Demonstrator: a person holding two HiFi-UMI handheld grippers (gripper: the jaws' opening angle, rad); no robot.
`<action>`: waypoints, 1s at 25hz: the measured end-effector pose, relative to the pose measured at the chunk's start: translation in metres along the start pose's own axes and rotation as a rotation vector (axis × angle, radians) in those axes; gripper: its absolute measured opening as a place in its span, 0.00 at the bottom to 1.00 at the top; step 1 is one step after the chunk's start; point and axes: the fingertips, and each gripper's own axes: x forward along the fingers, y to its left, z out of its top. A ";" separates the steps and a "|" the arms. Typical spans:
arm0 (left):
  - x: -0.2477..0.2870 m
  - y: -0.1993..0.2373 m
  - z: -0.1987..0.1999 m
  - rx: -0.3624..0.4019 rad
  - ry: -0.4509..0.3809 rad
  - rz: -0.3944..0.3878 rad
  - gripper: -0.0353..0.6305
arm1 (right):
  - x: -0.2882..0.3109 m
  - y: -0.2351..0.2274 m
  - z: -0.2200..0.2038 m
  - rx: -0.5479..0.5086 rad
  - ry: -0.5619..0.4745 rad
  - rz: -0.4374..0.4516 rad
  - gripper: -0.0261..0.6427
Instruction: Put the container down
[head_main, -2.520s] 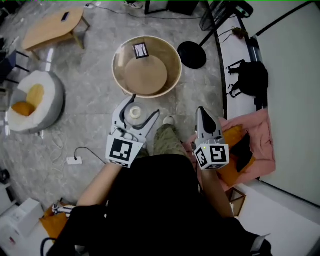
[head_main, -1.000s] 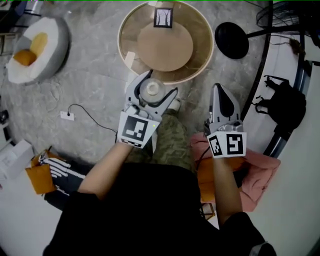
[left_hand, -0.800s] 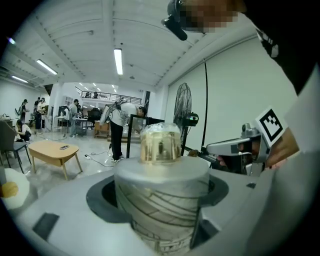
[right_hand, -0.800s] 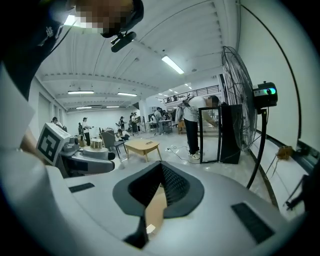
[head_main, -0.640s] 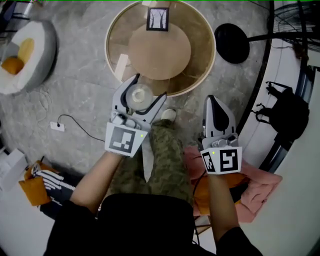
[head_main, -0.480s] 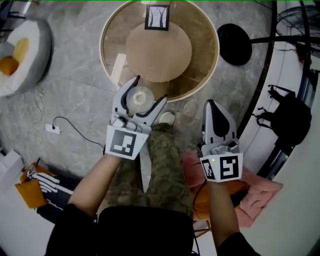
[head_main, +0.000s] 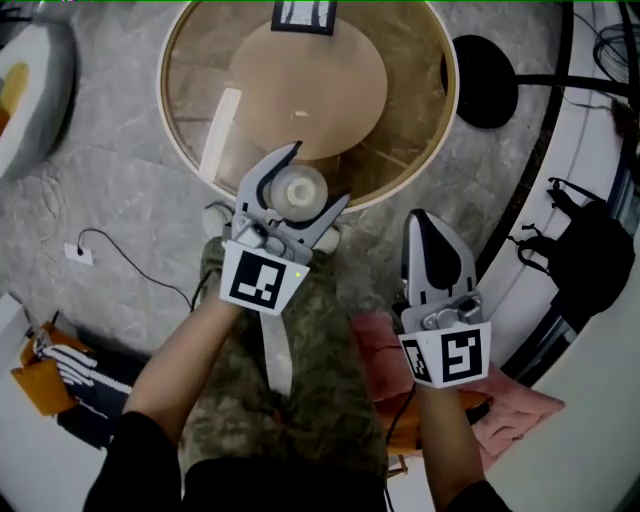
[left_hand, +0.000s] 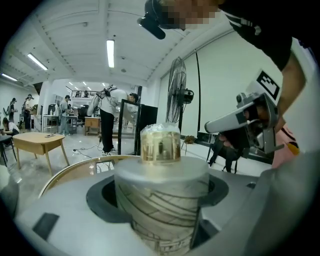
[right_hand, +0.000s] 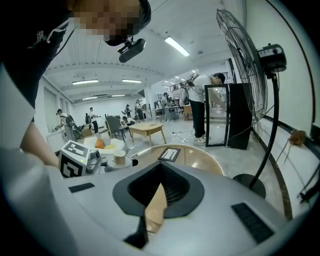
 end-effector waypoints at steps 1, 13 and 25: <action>0.008 -0.003 -0.009 0.003 0.005 -0.007 0.58 | 0.002 -0.004 -0.007 0.004 0.006 0.002 0.07; 0.071 -0.006 -0.085 0.001 0.066 0.005 0.58 | 0.031 -0.032 -0.082 0.035 0.067 0.010 0.07; 0.086 -0.002 -0.120 0.064 0.136 0.060 0.58 | 0.042 -0.035 -0.104 0.021 0.105 0.034 0.07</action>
